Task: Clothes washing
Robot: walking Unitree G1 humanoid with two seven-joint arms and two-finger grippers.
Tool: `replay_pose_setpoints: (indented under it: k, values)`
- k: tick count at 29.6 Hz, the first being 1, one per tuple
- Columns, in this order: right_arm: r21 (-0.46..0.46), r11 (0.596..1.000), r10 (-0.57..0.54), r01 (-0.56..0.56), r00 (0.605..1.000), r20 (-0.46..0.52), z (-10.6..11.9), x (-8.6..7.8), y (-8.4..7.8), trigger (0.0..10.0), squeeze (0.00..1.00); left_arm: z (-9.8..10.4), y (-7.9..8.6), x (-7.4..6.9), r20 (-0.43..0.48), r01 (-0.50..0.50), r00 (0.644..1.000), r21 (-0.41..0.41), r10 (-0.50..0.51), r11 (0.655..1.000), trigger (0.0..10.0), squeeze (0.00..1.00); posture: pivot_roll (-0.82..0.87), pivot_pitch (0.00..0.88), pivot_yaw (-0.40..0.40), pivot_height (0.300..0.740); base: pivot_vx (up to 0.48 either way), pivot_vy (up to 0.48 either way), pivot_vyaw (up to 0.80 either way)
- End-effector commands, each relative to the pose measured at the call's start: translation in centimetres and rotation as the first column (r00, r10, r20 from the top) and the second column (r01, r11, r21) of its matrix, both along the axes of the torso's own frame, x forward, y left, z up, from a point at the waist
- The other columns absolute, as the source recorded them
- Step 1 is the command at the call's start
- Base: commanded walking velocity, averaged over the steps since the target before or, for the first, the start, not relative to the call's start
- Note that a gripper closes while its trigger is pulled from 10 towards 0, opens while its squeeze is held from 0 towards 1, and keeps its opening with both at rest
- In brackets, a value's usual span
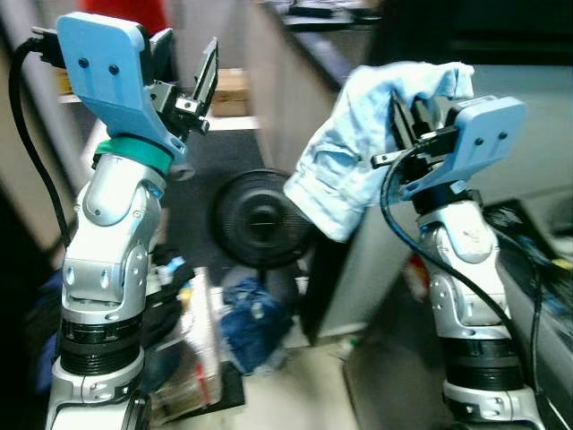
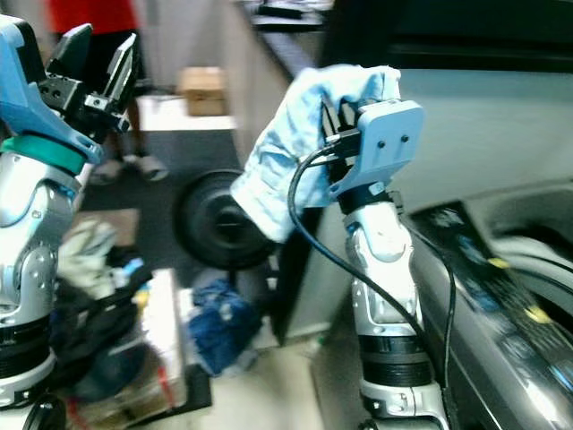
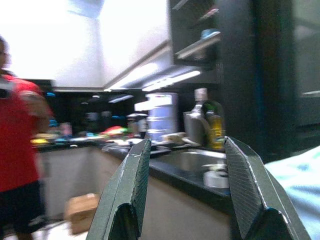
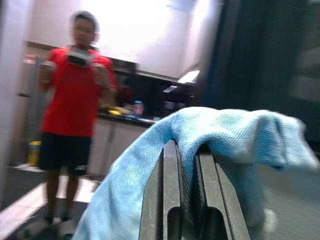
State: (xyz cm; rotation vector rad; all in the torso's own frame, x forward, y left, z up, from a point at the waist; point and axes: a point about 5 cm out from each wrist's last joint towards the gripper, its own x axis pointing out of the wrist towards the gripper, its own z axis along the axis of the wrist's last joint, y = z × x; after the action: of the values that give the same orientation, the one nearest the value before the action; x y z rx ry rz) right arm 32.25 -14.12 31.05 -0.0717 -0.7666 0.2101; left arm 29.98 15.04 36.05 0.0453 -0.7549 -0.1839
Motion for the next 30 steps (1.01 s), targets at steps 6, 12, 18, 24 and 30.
replay_pose_setpoints:
  k: [6, 12, 18, 24, 30]
  values:
    - [0.030, 1.000, 0.000, 0.000, 1.000, 0.025, 0.8, -0.5, -0.1, 10.0, 0.00, 2.1, -0.2, -0.4, 0.053, 0.038, 0.998, 0.003, -0.038, 0.999, 10.0, 0.00, 0.07, 0.000, -0.005, 0.740, 0.000, 0.000, -0.80]
    - [0.015, 1.000, 0.000, 0.000, 1.000, 0.014, 0.5, -0.4, -0.1, 10.0, 0.00, 2.1, -0.2, -0.2, 0.044, 0.040, 0.998, 0.003, -0.040, 0.999, 10.0, 0.00, 0.07, 0.000, 0.000, 0.740, 0.000, 0.000, -0.80]
    - [0.019, 1.000, 0.003, -0.003, 1.000, 0.001, 0.2, -0.4, 0.0, 10.0, 0.00, 2.3, -0.2, -0.3, 0.046, 0.053, 0.998, -0.012, -0.052, 0.999, 10.0, 0.00, 0.07, 0.000, 0.002, 0.740, 0.000, 0.000, -0.80]
    - [0.023, 1.000, 0.006, -0.006, 1.000, -0.002, 0.2, -0.4, 0.0, 10.0, 0.00, 2.3, -0.2, -0.2, 0.043, 0.054, 0.998, -0.011, -0.053, 0.998, 10.0, 0.00, 0.07, 0.000, 0.004, 0.740, 0.000, 0.000, -0.80]
    - [0.046, 0.999, 0.009, -0.009, 1.000, -0.006, 0.1, -0.4, 0.0, 10.0, 0.00, 2.0, -0.3, -0.1, 0.029, 0.049, 0.998, -0.006, -0.049, 0.999, 10.0, 0.00, 0.07, 0.000, 0.005, 0.740, 0.000, 0.000, -0.80]
